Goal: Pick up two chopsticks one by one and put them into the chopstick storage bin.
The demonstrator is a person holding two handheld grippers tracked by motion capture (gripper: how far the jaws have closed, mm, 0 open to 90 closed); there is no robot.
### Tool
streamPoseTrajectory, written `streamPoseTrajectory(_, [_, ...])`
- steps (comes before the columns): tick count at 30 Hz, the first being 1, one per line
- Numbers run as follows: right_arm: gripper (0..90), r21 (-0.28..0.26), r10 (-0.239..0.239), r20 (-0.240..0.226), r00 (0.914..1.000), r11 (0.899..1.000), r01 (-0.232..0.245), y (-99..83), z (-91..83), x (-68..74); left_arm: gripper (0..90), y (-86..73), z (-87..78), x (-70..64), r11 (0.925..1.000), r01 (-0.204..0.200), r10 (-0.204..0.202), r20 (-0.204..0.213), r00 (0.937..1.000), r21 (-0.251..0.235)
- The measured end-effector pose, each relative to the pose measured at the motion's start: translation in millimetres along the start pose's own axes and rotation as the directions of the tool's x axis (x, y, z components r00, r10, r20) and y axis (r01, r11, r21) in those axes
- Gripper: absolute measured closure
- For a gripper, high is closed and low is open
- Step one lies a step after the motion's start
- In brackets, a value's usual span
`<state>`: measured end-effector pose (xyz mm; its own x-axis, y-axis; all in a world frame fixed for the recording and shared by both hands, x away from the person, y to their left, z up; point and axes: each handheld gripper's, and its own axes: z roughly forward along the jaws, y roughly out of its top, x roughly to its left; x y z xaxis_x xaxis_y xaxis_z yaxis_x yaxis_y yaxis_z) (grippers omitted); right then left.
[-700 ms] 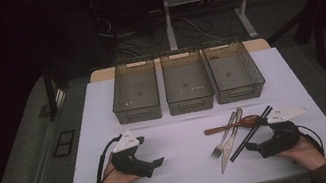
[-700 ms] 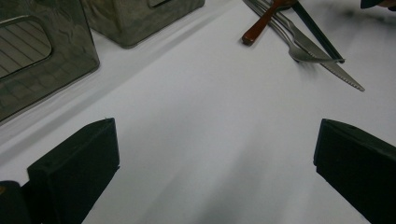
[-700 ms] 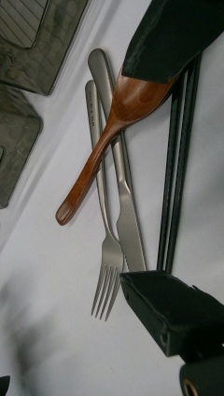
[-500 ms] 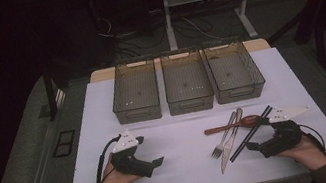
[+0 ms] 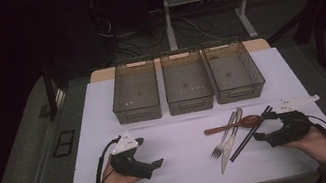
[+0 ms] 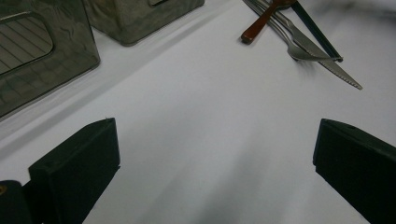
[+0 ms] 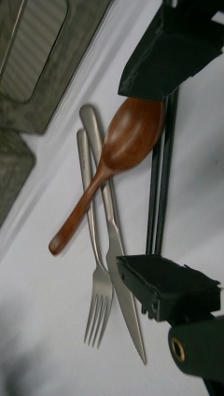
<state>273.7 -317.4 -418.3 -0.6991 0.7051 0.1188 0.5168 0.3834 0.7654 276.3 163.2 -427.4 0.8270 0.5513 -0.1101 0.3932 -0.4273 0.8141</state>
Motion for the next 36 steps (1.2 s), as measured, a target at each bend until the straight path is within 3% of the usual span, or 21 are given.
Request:
streamPoseTrajectory(4, [24.8, 0.011, 0.016, 0.014, 0.9998, 1.0, -0.016, 1.5, -5.8, -10.0, 0.0, 0.2, 0.1, -0.1, 1.0, 0.002, -0.002, -0.002, 1.0, -0.003])
streamPoseTrajectory(13, [57.1, 0.003, 0.062, 0.043, 0.9972, 0.998, -0.062, 9.3, -10.7, -34.4, 1.3, 0.1, -0.4, 0.1, 1.0, -0.001, 0.001, 0.001, 1.0, -0.007])
streamPoseTrajectory(25, [84.6, 0.064, 0.122, 0.14, 0.9826, 0.989, -0.132, 15.9, 8.5, -68.2, 1.3, -0.6, 0.3, 0.1, 0.9999, 0.011, -0.01, 0.004, 0.9999, -0.012])
streamPoseTrajectory(36, [88.7, 0.14, 0.128, 0.2, 0.9714, 0.978, -0.158, 18.4, 32.2, -86.4, 1.4, -0.9, -0.5, 0.8, 0.9999, 0.01, -0.01, 0.005, 0.9999, -0.012])
